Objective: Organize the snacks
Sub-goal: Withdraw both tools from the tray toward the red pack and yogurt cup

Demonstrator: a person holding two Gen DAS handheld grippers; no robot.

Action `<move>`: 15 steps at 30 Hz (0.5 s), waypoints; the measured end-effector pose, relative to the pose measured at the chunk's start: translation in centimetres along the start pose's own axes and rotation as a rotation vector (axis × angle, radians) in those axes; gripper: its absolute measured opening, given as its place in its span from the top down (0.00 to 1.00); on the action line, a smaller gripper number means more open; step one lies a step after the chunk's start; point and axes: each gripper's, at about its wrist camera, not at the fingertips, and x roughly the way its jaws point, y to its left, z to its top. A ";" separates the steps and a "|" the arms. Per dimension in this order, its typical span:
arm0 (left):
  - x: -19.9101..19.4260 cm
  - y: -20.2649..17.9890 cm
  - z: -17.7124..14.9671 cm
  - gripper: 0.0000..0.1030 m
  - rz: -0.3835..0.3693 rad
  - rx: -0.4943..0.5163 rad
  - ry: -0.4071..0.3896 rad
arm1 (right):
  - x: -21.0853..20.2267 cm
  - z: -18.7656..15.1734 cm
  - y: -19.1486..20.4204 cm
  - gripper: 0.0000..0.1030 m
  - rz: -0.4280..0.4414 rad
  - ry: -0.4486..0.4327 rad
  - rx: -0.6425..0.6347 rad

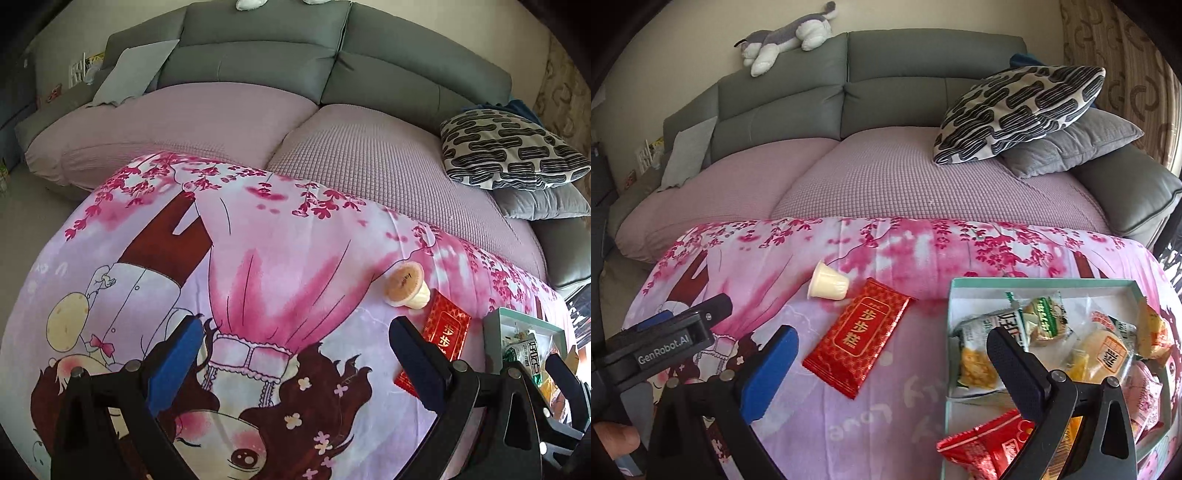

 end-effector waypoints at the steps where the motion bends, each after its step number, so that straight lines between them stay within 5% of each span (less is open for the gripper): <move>1: 0.2 0.1 0.3 0.02 -0.003 0.002 -0.002 | 0.5 0.1 0.4 0.00 -0.001 0.012 0.001; 15: 4.6 -1.0 3.0 0.02 -0.025 0.084 0.037 | 6.7 1.0 2.5 0.04 -0.037 0.075 0.025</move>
